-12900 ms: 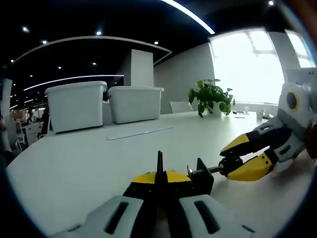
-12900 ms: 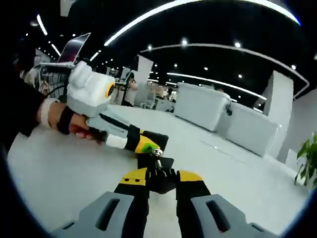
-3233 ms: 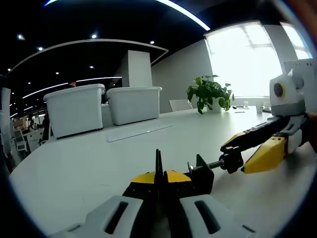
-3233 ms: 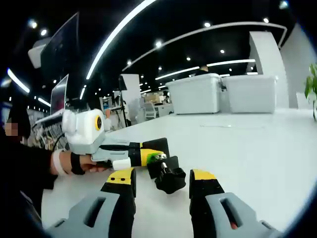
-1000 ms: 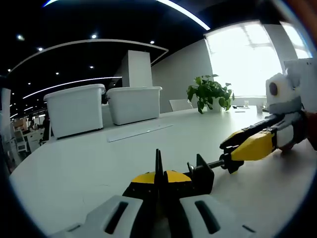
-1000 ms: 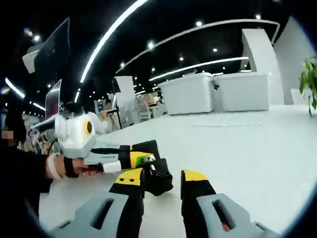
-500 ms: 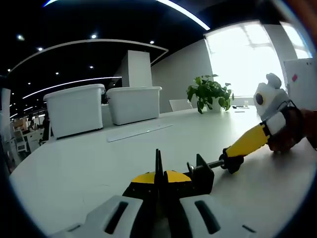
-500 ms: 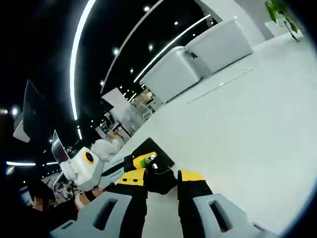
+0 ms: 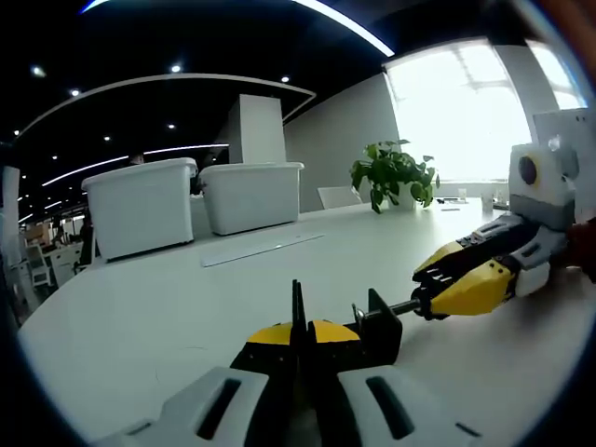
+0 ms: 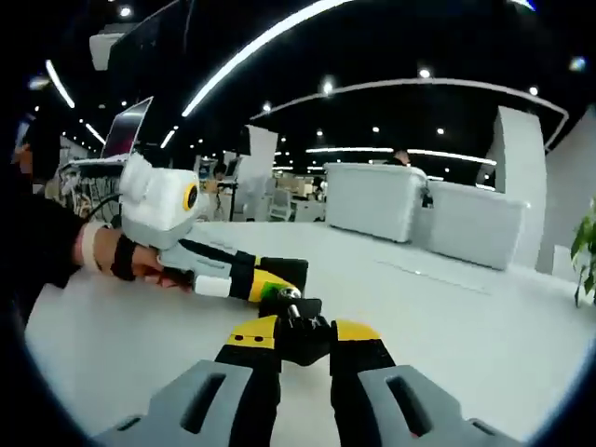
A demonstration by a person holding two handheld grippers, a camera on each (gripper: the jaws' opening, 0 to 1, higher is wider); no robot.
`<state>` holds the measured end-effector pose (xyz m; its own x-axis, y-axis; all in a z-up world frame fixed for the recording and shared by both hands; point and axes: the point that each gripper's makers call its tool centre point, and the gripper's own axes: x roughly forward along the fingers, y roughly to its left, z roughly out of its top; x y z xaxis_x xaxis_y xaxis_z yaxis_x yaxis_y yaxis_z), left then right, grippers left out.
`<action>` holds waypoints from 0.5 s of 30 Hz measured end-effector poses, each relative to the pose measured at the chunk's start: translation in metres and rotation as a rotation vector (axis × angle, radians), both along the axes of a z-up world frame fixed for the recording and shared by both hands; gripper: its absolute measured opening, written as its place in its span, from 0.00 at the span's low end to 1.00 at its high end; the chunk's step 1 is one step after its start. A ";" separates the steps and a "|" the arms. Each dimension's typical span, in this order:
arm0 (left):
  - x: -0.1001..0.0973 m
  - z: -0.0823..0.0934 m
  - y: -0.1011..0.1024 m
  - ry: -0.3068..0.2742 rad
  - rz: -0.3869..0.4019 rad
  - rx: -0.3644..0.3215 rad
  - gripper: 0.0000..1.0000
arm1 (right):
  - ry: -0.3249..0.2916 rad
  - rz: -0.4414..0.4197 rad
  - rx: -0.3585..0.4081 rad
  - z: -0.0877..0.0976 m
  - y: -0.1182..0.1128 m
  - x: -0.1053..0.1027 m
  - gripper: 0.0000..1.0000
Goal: Clamp the fixed fixture on the desktop, loosen the retaining clip, secure it to the edge of the desk, and tighten the retaining clip.
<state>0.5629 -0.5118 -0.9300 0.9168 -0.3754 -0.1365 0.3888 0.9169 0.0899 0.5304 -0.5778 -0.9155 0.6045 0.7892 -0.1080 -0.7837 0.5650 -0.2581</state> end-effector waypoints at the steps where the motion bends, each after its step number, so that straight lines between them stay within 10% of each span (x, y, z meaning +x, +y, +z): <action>1: 0.000 0.000 0.000 0.000 0.000 0.001 0.05 | -0.037 -0.005 -0.027 0.000 0.001 -0.001 0.18; 9: 0.000 0.000 0.000 -0.001 0.002 0.003 0.05 | -0.336 -0.010 -0.225 0.000 0.007 -0.004 0.18; 15: 0.001 0.000 0.000 -0.001 0.002 0.004 0.05 | -0.255 -0.012 -0.198 0.001 0.004 0.001 0.20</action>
